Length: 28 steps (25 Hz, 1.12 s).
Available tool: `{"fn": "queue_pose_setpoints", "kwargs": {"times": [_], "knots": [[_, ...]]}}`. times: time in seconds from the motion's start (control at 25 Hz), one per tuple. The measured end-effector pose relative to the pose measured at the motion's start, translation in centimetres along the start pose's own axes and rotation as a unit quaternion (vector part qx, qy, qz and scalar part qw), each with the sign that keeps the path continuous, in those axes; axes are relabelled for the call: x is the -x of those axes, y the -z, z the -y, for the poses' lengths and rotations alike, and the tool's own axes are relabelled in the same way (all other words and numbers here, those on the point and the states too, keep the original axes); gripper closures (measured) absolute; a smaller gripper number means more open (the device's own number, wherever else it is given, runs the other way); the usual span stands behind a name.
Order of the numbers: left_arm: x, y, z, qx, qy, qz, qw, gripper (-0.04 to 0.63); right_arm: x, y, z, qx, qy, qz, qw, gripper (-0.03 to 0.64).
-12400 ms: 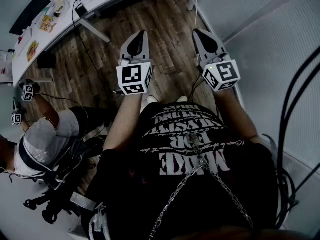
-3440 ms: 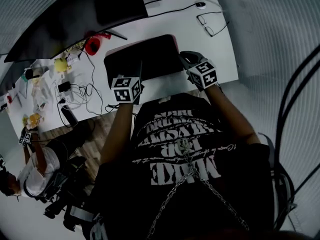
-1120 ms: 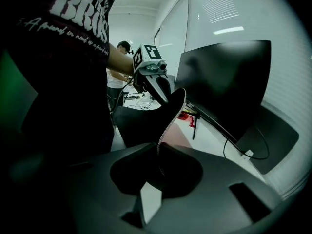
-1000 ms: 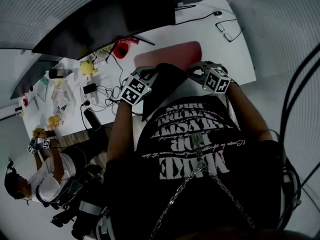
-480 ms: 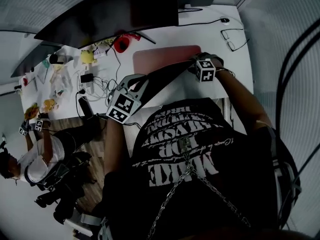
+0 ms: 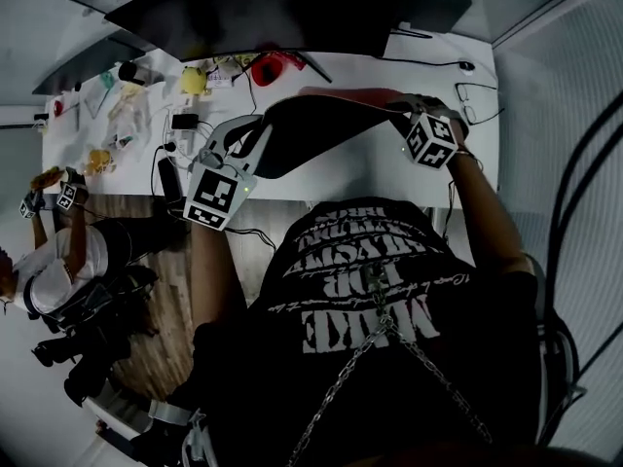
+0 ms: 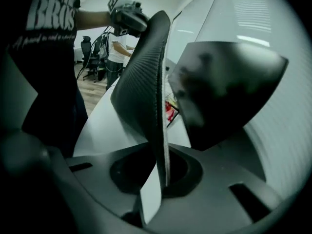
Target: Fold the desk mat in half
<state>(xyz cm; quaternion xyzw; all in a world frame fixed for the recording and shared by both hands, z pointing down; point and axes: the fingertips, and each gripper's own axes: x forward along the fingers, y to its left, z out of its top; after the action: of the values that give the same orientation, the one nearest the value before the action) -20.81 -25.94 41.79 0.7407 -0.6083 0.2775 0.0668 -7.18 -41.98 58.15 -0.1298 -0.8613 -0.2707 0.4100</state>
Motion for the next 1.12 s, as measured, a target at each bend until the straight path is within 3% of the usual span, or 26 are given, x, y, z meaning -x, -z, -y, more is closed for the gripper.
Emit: {"fn": "queue_pose_setpoints", "kwargs": {"times": [0.12,0.24,0.36,0.44,0.52,0.68,0.92,1.12], "knots": [[2.2,-3.2,-2.8,-0.016,-0.024,0.068,0.9973,0.571,6.1,-2.4,3.9,-0.015,0.066,0.004,0.998,0.598],[3.4,-5.6,-4.4,-0.033,-0.021,0.122,0.9917,0.571,12.4,-4.0,7.0,-0.02,0.134,-0.008,0.991,0.6],[3.5,-6.5,-4.6,-0.035,-0.002,0.15,0.9881,0.571,17.3,-5.5,7.6,-0.023,0.179,-0.027,0.983,0.601],[3.2,-5.6,-4.3,-0.034,0.021,0.152,0.9876,0.571,18.6,-5.6,6.1,-0.032,0.182,-0.048,0.982,0.601],[2.4,-3.3,-3.2,-0.033,0.05,0.138,0.9887,0.571,18.2,-4.9,3.0,-0.052,0.158,-0.069,0.984,0.601],[0.8,3.8,0.9,-0.012,0.106,0.093,0.9898,0.571,13.8,-1.9,-5.7,-0.114,0.072,-0.104,0.985,0.601],[0.1,14.7,7.5,0.049,0.174,0.0,0.9835,0.571,8.0,1.2,-16.7,-0.193,-0.048,-0.143,0.969,0.601],[-0.3,19.4,9.5,0.122,0.18,-0.045,0.9751,0.571,5.7,2.2,-18.7,-0.213,-0.08,-0.153,0.962,0.601]]}}
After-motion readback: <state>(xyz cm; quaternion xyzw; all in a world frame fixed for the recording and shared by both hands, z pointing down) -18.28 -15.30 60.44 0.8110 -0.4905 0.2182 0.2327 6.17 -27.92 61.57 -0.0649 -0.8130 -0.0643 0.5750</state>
